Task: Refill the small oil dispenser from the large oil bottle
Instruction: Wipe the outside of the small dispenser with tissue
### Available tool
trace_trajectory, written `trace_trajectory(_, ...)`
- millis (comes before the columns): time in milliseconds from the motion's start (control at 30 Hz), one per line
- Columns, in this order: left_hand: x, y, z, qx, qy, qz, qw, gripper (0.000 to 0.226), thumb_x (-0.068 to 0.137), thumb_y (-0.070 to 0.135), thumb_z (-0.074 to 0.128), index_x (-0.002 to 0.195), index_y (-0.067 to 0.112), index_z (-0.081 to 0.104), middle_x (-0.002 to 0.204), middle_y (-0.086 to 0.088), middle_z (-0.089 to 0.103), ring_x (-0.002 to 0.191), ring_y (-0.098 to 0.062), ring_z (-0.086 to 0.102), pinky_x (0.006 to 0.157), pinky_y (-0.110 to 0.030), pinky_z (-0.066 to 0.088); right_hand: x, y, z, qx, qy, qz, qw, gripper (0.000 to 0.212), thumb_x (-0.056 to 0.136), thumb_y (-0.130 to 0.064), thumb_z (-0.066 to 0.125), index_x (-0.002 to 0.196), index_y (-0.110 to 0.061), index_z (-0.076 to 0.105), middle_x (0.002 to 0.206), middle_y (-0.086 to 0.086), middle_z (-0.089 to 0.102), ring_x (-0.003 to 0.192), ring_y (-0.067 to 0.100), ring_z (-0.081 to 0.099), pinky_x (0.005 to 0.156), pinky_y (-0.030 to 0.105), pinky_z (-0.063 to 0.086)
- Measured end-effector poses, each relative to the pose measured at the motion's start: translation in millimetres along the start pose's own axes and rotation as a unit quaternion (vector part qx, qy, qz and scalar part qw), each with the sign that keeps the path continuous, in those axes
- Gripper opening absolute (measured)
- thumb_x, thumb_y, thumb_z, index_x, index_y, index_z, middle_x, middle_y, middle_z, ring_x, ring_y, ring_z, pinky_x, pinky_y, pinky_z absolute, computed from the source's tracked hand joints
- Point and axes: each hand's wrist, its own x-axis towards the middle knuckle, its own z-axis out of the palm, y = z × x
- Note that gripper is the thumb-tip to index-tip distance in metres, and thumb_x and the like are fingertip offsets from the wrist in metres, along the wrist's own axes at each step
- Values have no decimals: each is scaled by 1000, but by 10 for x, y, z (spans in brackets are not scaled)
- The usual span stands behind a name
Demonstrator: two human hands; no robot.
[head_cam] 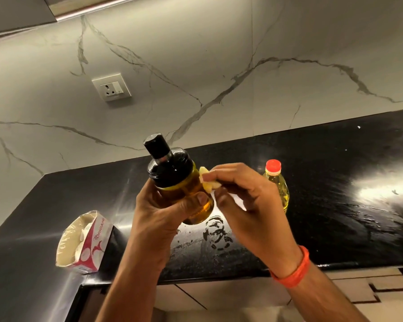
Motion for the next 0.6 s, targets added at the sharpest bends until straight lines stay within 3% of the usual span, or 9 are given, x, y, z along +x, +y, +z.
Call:
trace_trajectory(200, -37, 35, 1, -15, -14, -2, 1000, 98, 42, 55, 98, 122, 9, 65, 98, -11, 76, 80, -24, 74, 62, -32, 58, -43, -105, -18, 29, -33, -46, 998, 28, 89, -2, 72, 116, -3, 70, 115, 4, 69, 107, 23, 69, 86, 39, 60)
trace_trajectory(333, -70, 28, 21, -11, -30, -3, 999, 93, 43, 52, 99, 117, 8, 65, 96, -9, 76, 85, -26, 75, 66, -32, 59, 91, -112, -36, -17, -4, -75, 997, 25, 91, -5, 67, 116, -4, 72, 114, 4, 70, 108, 17, 68, 88, 33, 59)
trace_trajectory(433, -97, 25, 40, -13, -42, -4, 999, 89, 39, 52, 99, 114, 16, 68, 103, -7, 77, 96, -27, 75, 71, -30, 60, 174, -14, 0, 18, 10, -23, 1000, 22, 94, -5, 68, 116, -5, 73, 113, 3, 73, 108, 16, 70, 88, 38, 60)
trace_trajectory(600, -102, 53, 37, -14, -66, 15, 998, 57, 47, 39, 98, 100, 37, 77, 103, -3, 77, 95, -26, 76, 71, -34, 62, 111, 180, 65, 82, -29, 75, 993, 25, 97, -2, 63, 120, -6, 72, 115, 2, 75, 111, 15, 70, 93, 42, 59)
